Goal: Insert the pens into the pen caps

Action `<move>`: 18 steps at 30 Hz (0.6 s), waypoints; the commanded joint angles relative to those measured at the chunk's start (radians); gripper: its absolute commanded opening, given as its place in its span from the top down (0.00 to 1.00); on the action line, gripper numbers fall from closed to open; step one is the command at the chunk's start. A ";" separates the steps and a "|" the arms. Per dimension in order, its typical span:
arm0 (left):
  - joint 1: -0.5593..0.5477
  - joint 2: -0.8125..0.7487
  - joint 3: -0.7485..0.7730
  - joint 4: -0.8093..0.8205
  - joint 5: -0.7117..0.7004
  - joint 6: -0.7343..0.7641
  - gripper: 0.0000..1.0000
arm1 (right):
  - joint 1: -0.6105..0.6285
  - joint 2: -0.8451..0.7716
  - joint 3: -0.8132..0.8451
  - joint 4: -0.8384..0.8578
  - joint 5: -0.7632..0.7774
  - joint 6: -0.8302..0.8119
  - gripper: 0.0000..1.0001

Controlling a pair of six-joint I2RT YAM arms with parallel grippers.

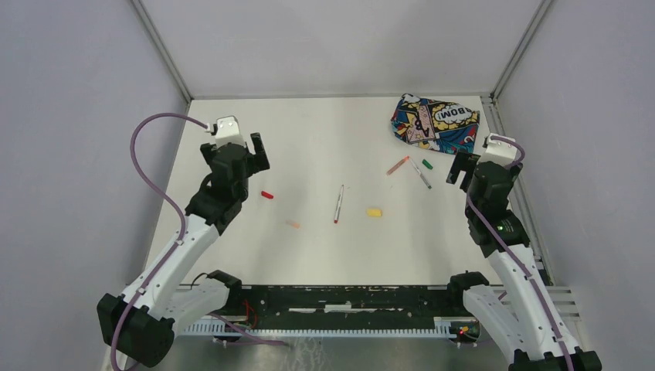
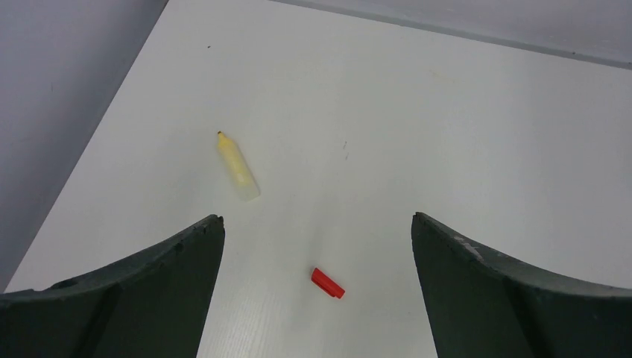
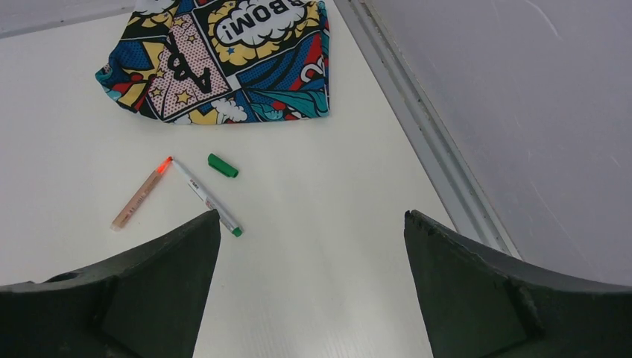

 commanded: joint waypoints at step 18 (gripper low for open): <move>0.032 0.051 0.021 0.002 -0.016 -0.034 0.00 | -0.005 0.126 0.043 -0.002 -0.107 0.008 0.02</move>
